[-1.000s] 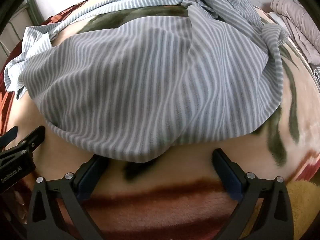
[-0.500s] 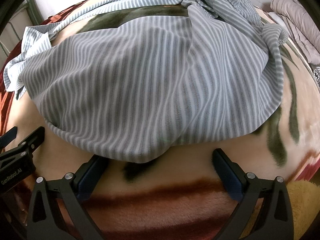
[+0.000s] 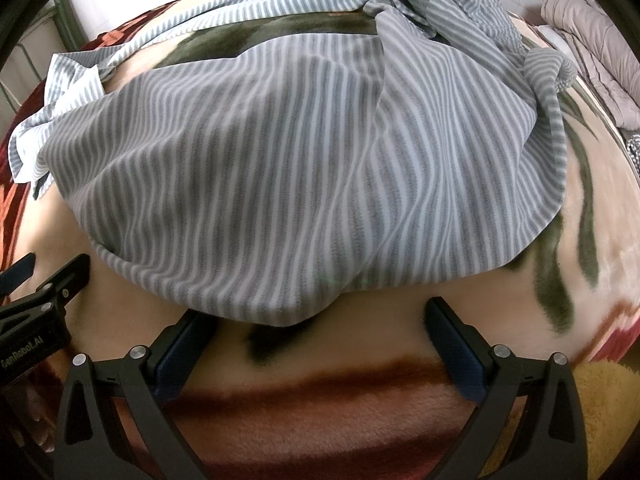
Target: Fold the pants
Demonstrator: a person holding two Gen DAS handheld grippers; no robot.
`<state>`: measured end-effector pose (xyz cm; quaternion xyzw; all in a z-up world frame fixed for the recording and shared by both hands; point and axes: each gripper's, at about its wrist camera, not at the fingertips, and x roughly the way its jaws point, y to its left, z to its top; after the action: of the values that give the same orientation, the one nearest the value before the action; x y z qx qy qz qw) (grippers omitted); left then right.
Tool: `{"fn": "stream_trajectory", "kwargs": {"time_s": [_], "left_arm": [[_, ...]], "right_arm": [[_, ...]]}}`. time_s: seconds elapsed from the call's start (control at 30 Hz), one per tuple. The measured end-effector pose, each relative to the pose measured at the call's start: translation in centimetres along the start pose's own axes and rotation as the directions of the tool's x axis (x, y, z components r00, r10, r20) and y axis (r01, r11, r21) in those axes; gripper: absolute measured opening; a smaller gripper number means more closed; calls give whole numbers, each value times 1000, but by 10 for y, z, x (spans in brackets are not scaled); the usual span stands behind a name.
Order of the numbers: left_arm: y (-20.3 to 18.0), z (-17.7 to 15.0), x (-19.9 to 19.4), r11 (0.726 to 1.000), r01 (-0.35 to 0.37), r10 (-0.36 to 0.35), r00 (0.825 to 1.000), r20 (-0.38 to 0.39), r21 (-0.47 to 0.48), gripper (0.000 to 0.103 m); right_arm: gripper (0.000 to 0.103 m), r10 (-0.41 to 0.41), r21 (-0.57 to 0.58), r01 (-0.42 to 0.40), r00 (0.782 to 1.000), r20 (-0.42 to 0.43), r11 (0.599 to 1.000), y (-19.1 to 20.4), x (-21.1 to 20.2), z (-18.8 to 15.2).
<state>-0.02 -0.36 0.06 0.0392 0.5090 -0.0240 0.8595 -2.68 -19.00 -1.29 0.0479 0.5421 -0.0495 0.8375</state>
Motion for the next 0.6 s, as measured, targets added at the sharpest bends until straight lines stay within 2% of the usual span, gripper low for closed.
{"fn": "stream_trajectory", "kwargs": {"time_s": [0.4,0.6], "left_arm": [[6,0,-5,999,28,-28,1000,0,16,103],[14,1,-16,998,59,-59,998,-23,-8,103]], "right_arm": [[103,21,6,-22,1000,18,1000,-8,-19,6],[95,51,34,-53,998,33,998,-18,-37,10]]}}
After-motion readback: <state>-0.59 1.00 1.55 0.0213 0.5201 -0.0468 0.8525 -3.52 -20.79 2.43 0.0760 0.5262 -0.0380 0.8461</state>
